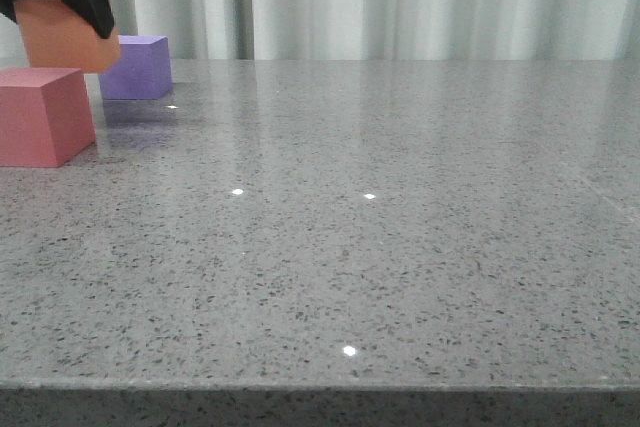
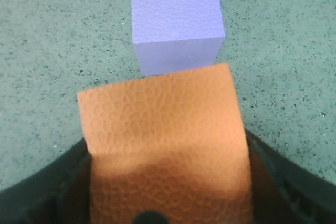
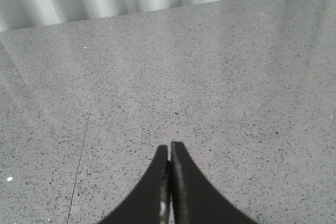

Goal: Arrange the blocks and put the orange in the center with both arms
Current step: 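Carry the orange cube toward the gap between pink and purple cubes, then lower the orange cube between the pink and purple cubes, release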

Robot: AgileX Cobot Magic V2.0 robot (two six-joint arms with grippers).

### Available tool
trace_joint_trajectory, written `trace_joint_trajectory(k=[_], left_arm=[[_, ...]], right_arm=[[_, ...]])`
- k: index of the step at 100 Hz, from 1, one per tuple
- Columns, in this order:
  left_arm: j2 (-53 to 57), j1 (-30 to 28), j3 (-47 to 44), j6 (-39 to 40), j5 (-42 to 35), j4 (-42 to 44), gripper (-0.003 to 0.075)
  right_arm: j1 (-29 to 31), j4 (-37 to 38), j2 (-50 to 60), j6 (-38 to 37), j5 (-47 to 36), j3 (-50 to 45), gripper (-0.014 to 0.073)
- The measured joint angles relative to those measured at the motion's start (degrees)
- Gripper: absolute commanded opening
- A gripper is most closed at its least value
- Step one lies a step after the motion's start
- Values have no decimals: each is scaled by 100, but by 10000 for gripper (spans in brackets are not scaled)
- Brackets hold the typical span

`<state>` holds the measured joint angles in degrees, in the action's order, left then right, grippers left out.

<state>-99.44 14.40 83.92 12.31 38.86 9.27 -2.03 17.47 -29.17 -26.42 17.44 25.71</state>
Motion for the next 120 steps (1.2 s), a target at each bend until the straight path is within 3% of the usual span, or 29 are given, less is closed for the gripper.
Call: trace_joint_trajectory(k=[57,65,84,120], left_arm=[[-598,0,-24,0,-117,-72,295],[-598,0,-24,-24,-117,-72,359],[-611,0,-24,-50,-117,-107,643],[-156,0,-24,-59,-91,-128,661]], right_arm=[[0,0,0,0,0,0,-68],[0,0,0,0,0,0,-68],[0,0,0,0,0,0,-68],[0,0,0,0,0,0,-68]])
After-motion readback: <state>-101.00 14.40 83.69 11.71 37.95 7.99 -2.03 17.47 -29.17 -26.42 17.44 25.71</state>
